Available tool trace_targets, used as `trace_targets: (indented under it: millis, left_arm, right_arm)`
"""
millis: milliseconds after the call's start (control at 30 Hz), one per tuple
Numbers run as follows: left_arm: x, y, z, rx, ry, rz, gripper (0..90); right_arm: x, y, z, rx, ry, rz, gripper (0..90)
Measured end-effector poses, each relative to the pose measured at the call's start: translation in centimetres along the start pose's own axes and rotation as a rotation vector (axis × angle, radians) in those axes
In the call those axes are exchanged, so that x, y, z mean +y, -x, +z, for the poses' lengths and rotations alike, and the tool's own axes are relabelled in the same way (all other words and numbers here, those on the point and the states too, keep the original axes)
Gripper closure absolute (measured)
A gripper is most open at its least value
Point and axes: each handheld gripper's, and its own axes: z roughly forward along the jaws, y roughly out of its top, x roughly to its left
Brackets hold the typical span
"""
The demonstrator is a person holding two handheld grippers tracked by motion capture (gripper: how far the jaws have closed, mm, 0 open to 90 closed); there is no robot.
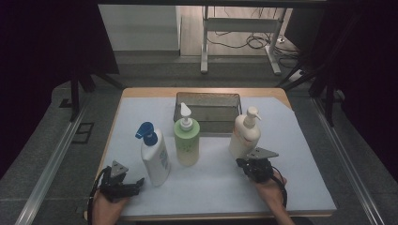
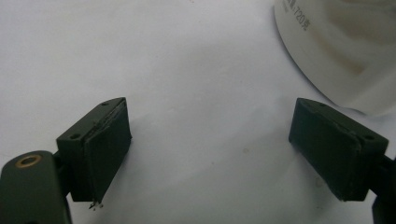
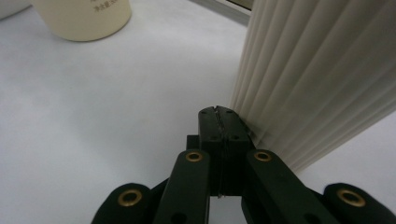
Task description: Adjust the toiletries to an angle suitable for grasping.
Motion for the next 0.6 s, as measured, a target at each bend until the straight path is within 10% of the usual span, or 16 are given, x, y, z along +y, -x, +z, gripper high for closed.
trace_targets:
  millis: [600]
  left_arm:
    - [0.0,0.0,0.0,-0.001,0.0,0.0,12.9]
  right_arm:
    - [-0.2,1.1,-1.2,0.001,0.013,0.022,84.2]
